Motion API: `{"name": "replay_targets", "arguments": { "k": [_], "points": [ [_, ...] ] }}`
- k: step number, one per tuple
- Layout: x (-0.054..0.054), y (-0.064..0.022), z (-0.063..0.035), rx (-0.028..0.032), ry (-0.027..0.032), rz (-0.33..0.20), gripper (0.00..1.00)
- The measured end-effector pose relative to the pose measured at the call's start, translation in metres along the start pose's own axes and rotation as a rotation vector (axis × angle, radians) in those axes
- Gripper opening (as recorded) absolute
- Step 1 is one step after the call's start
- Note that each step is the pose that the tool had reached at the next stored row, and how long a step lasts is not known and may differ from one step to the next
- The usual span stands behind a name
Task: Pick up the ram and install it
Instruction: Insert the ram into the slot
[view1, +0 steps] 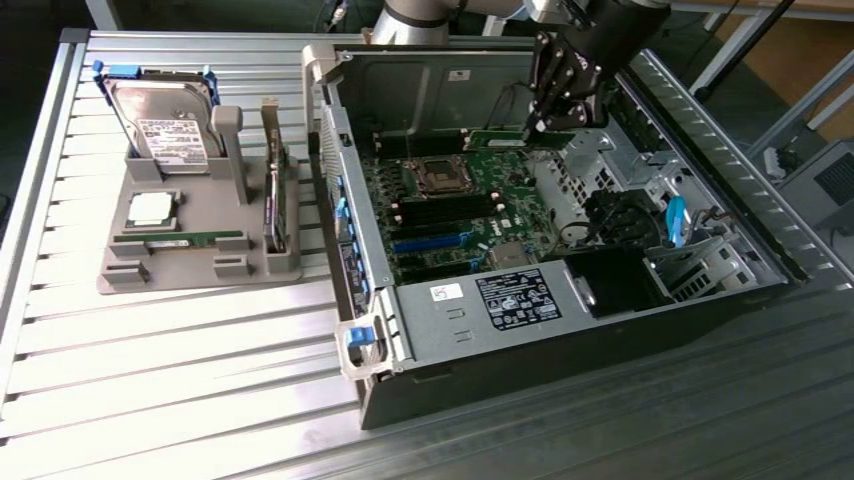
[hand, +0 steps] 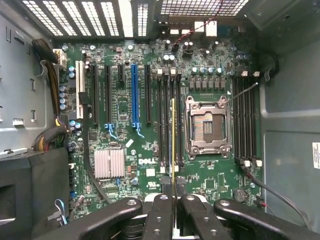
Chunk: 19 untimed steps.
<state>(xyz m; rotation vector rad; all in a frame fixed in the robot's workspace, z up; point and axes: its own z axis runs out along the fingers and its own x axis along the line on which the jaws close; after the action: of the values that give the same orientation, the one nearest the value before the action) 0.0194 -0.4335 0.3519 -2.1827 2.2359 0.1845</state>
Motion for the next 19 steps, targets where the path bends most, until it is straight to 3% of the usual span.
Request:
{"name": "replay_targets", "arguments": {
  "k": [19],
  "points": [
    [0.002,-0.0013,0.0170,0.0000,0.0000,0.000,0.11]
  ]
}}
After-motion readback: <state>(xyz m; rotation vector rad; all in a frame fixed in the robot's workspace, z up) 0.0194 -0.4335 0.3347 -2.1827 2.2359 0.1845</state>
